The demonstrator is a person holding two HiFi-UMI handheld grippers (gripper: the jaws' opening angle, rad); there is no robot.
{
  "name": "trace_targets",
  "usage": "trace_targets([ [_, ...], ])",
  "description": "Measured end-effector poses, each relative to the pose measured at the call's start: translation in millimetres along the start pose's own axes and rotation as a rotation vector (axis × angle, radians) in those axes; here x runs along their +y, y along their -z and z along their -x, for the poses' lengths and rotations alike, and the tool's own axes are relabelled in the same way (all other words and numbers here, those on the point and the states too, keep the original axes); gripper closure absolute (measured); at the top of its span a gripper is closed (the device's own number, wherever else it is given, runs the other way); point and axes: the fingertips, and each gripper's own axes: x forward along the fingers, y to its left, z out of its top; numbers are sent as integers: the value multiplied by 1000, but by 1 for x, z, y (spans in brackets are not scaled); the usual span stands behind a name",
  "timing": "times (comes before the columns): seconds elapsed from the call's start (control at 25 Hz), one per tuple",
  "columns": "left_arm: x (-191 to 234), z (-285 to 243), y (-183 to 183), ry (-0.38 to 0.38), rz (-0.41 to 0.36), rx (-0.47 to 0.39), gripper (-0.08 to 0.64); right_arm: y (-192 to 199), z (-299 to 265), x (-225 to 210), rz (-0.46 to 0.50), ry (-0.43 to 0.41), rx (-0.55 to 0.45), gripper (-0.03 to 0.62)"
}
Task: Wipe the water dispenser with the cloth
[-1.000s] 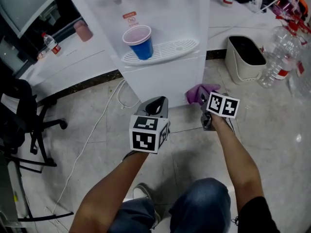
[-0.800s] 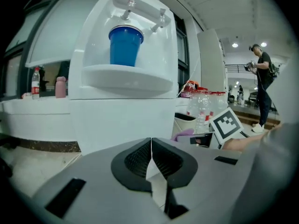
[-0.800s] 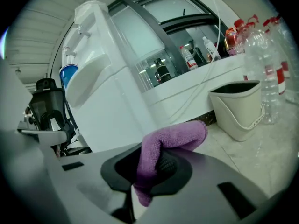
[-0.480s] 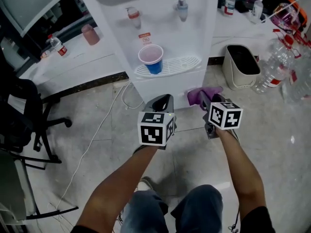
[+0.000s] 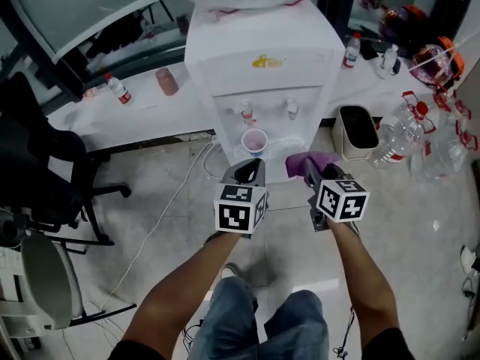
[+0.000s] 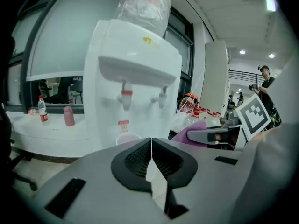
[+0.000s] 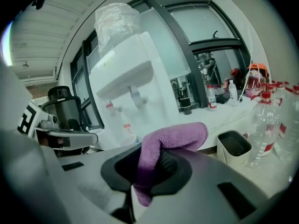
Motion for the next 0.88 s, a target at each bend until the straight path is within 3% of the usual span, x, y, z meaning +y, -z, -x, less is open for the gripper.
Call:
trace_targets([
  [0.4,0,107,-149,-13,19,9,532,-184,76,92,88,-7,-16,546],
  [0.64,4,159,-251,-16,-11,-69,532,-288,115,142,152,-3,-93,546],
  [0.88,9,208,-321,-8,-87,-161,532,-351,149,181,213,24,-181,546],
])
